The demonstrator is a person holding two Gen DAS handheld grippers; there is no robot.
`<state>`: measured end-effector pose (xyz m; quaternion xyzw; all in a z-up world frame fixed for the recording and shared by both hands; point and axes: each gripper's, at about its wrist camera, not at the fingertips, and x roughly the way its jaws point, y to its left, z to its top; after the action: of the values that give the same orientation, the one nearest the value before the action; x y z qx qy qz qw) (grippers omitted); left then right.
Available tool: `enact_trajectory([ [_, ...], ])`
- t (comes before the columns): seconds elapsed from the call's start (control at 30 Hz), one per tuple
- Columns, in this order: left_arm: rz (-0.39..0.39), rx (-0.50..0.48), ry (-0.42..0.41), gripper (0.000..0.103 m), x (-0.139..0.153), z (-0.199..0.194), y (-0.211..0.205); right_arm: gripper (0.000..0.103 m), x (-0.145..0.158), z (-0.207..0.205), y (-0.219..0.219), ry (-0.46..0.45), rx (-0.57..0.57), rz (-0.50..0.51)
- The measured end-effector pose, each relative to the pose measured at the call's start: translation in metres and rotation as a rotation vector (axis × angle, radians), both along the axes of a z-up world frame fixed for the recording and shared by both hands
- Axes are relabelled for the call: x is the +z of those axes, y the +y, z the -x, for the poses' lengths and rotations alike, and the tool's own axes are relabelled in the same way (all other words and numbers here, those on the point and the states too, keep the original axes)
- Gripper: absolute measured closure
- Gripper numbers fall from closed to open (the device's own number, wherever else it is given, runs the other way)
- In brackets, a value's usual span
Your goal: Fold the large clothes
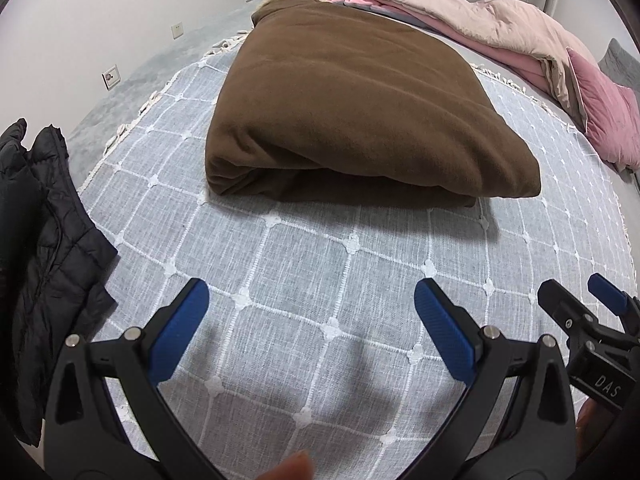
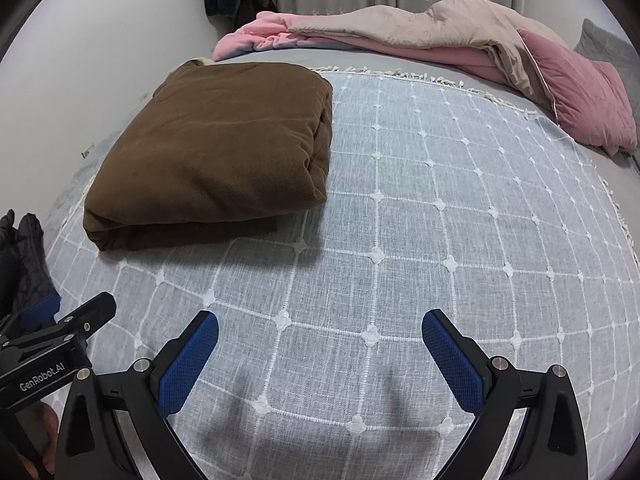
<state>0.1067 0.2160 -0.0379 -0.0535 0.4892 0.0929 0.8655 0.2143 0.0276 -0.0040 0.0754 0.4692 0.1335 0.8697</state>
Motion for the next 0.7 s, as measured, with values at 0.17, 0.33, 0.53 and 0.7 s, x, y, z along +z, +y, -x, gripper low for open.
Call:
enact_trajectory([
  [0.17, -0.001, 0.003, 0.003, 0.001, -0.0010, -0.0003, 0.0006, 0.001, 0.0006, 0.0006, 0.0007, -0.001, 0.003, -0.002],
  [0.33, -0.001, 0.000, 0.005, 0.001, -0.0016, 0.0002, -0.0008, 0.001, 0.0012, 0.0015, 0.0012, -0.004, 0.007, -0.003],
  [0.53, -0.002, 0.000, 0.007, 0.001, -0.0021, 0.0010, -0.0020, 0.001, 0.0016, 0.0016, 0.0015, -0.004, 0.008, -0.003],
  [0.7, -0.002, 0.001, 0.009, 0.001, -0.0022, 0.0008, -0.0019, 0.001, 0.0019, 0.0016, 0.0019, -0.004, 0.007, -0.004],
])
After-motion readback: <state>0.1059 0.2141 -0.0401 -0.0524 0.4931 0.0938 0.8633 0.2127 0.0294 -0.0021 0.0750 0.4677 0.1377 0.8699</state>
